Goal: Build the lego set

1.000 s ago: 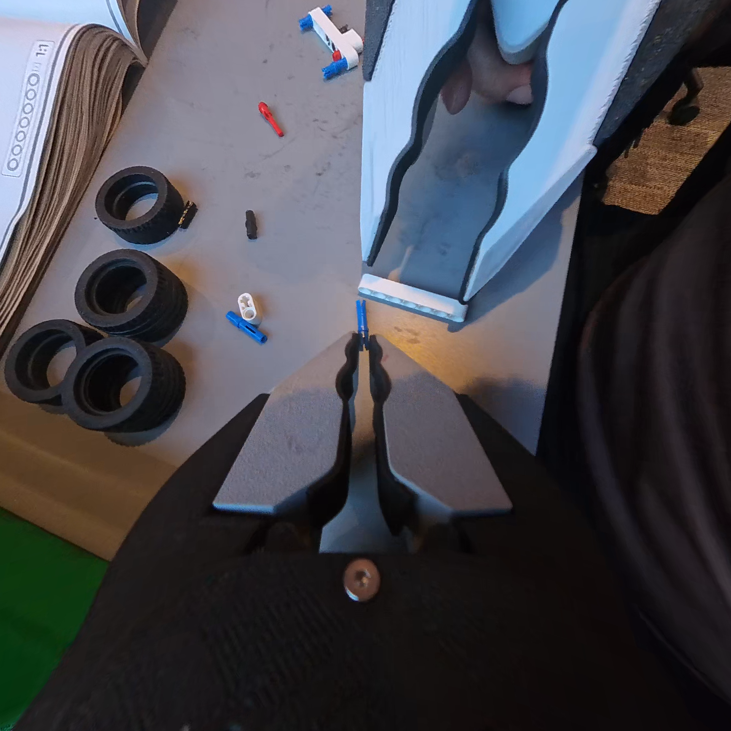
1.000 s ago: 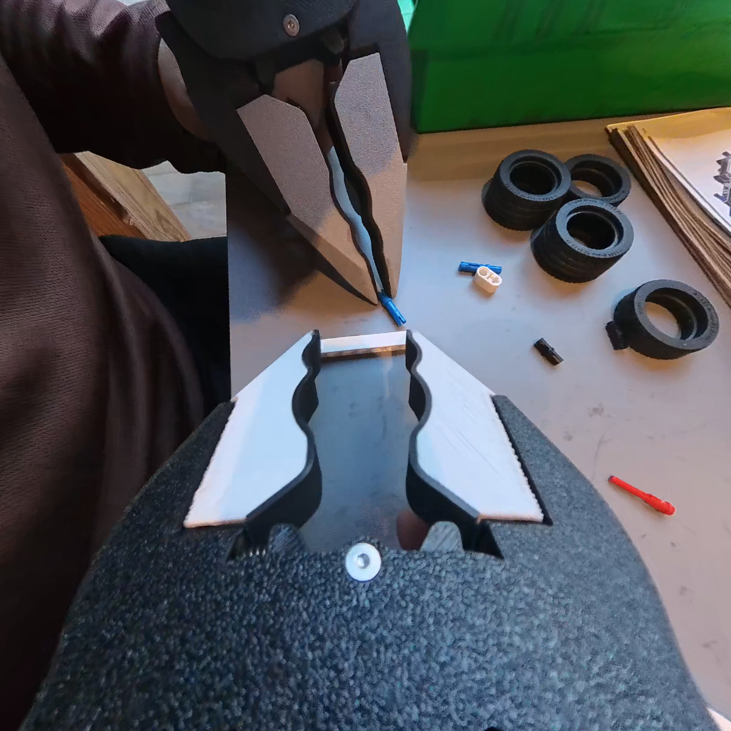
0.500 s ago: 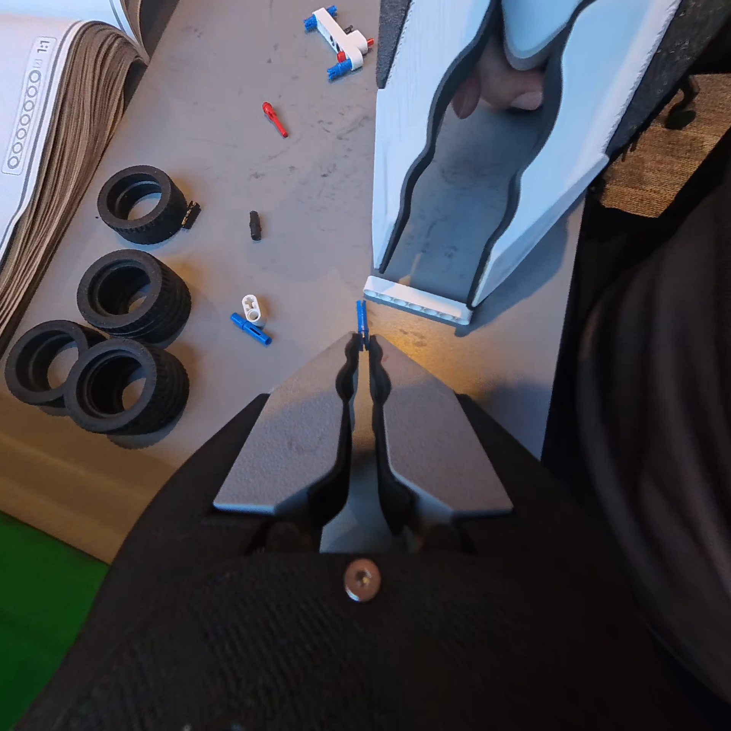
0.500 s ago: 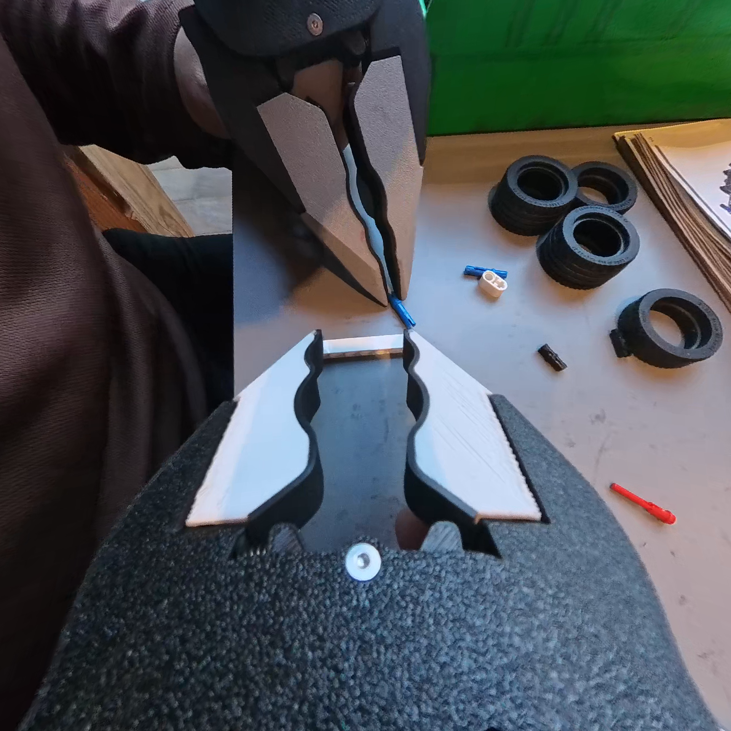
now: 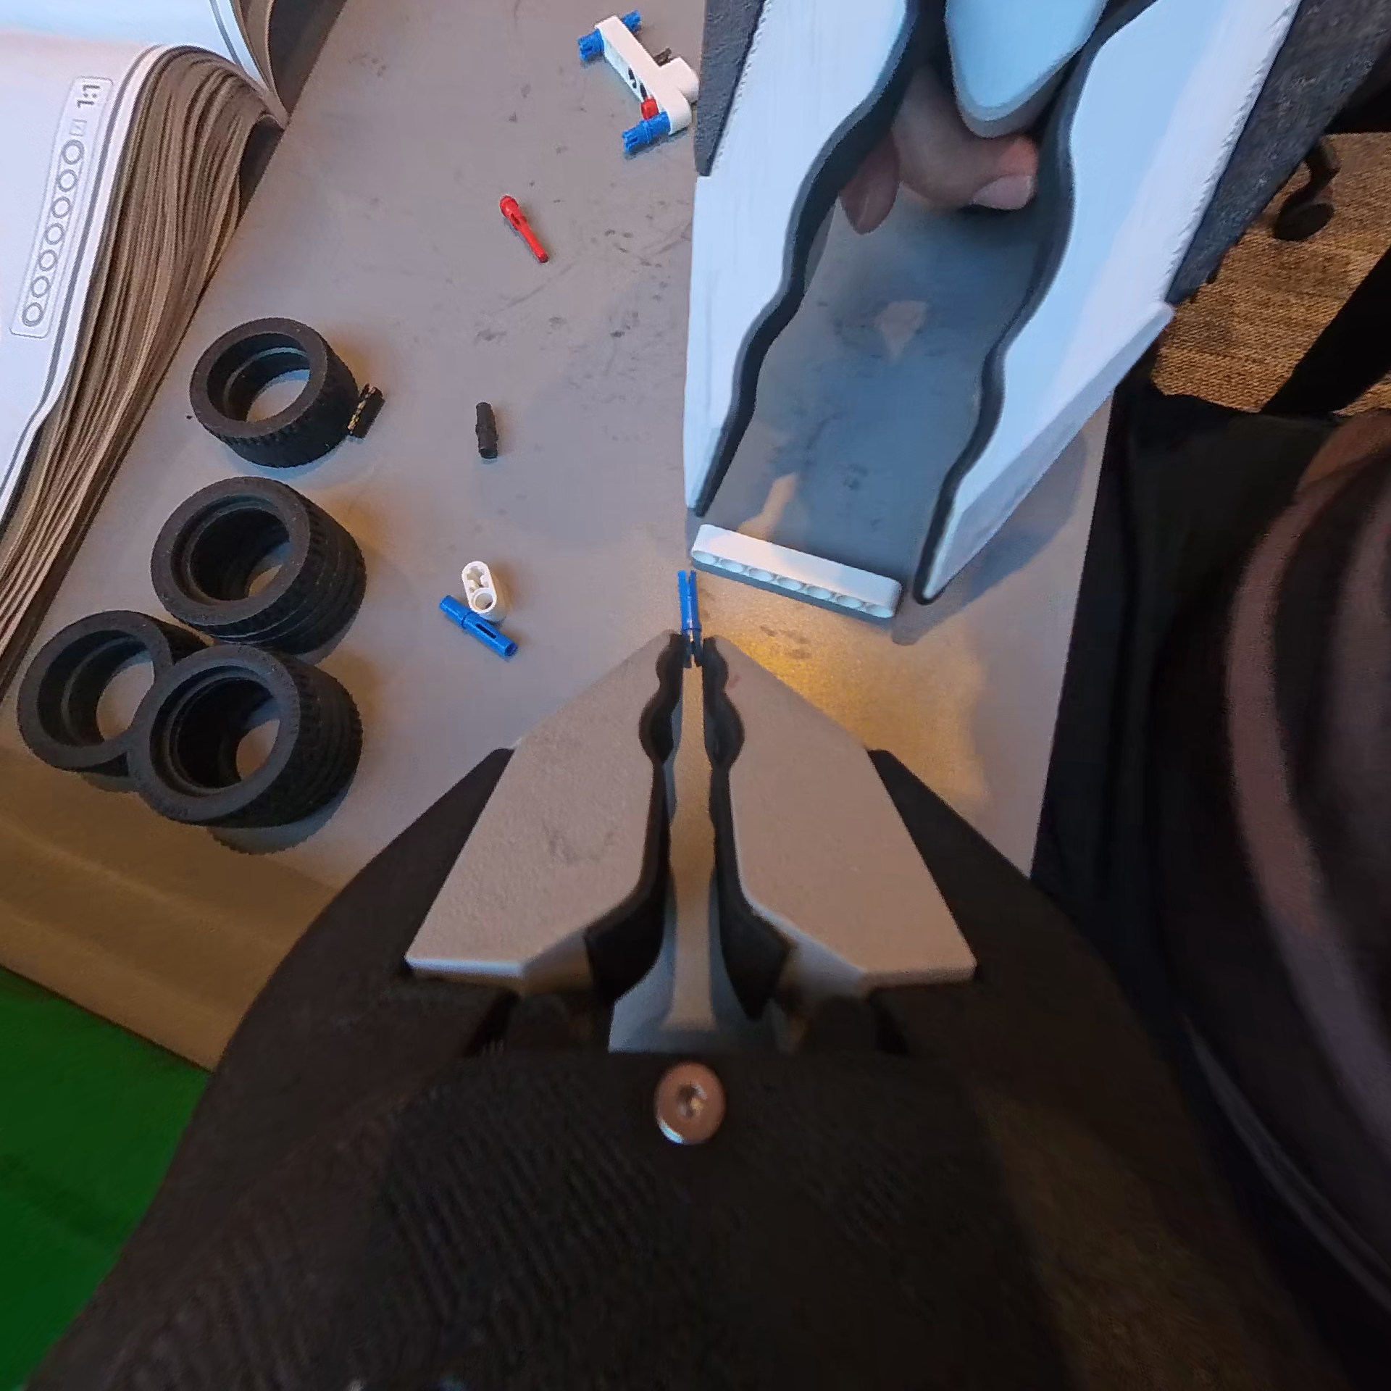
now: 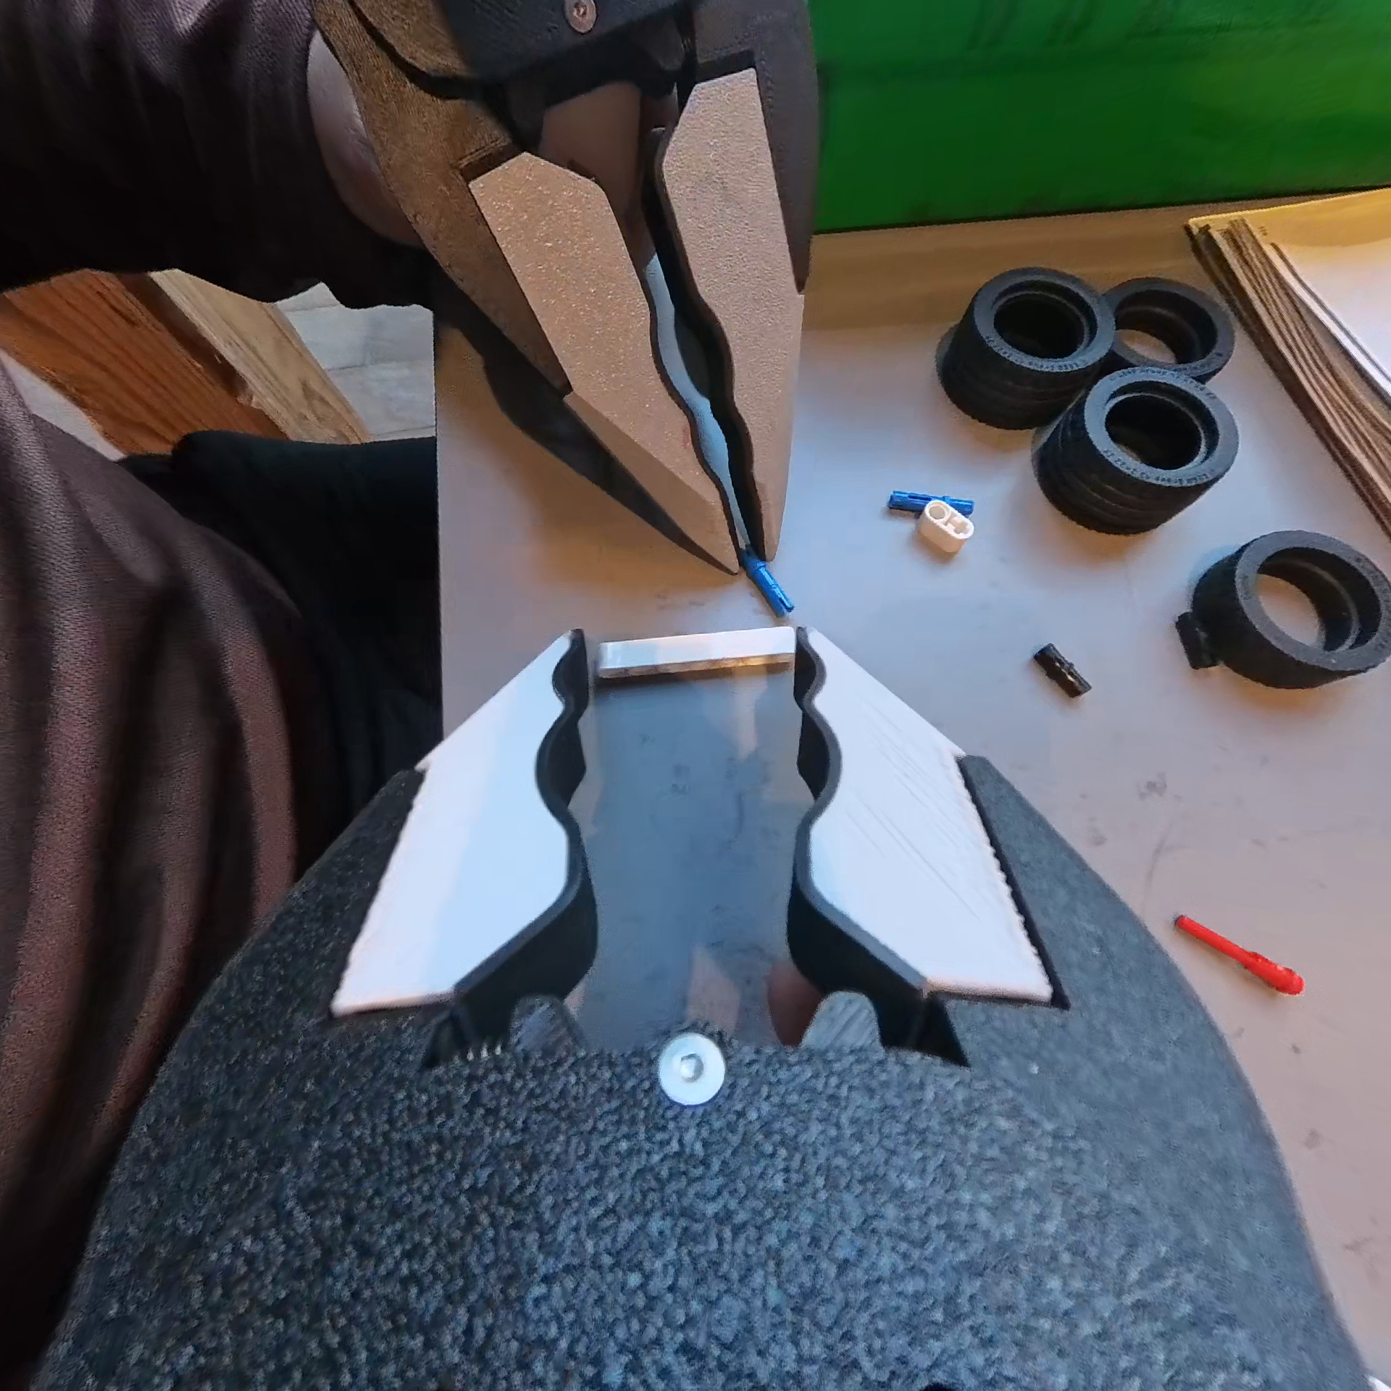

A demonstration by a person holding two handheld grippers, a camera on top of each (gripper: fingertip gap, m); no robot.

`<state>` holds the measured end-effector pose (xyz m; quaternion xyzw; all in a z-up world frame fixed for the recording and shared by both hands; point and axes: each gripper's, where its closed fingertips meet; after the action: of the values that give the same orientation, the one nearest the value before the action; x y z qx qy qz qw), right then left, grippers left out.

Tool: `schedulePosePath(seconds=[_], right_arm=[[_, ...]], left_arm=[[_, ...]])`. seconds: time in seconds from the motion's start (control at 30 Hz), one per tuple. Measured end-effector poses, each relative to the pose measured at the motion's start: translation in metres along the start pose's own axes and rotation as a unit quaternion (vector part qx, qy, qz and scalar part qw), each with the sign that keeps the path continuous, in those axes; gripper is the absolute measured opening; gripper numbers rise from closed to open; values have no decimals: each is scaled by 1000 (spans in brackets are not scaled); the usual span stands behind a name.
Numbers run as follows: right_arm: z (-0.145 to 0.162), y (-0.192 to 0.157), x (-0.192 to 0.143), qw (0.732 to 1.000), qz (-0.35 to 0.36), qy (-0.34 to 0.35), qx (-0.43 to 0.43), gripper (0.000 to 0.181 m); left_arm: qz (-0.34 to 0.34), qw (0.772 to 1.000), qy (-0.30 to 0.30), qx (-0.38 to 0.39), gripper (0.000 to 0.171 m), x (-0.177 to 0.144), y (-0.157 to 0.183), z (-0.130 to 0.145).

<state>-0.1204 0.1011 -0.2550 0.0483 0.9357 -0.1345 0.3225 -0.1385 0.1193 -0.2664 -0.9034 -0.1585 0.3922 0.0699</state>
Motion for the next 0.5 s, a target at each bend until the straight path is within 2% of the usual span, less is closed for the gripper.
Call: schedulePosePath(seconds=[0.27, 0.5], right_arm=[[1, -1, 1, 1000, -20, -9, 20, 64], [8, 0, 6, 999, -18, -36, 21, 63]], left_arm=[[3, 1000, 1, 8, 1, 0, 2, -1], [16, 1000, 5, 11, 1, 0, 4, -1]])
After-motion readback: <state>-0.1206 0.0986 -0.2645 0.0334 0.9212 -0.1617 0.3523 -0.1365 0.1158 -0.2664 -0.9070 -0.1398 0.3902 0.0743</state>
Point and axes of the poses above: each gripper's, where its closed fingertips meet, x out along the fingers, z out of its underside, y = z × x across the jaws, and after that the axes turned 15 degrees about x, right-handed
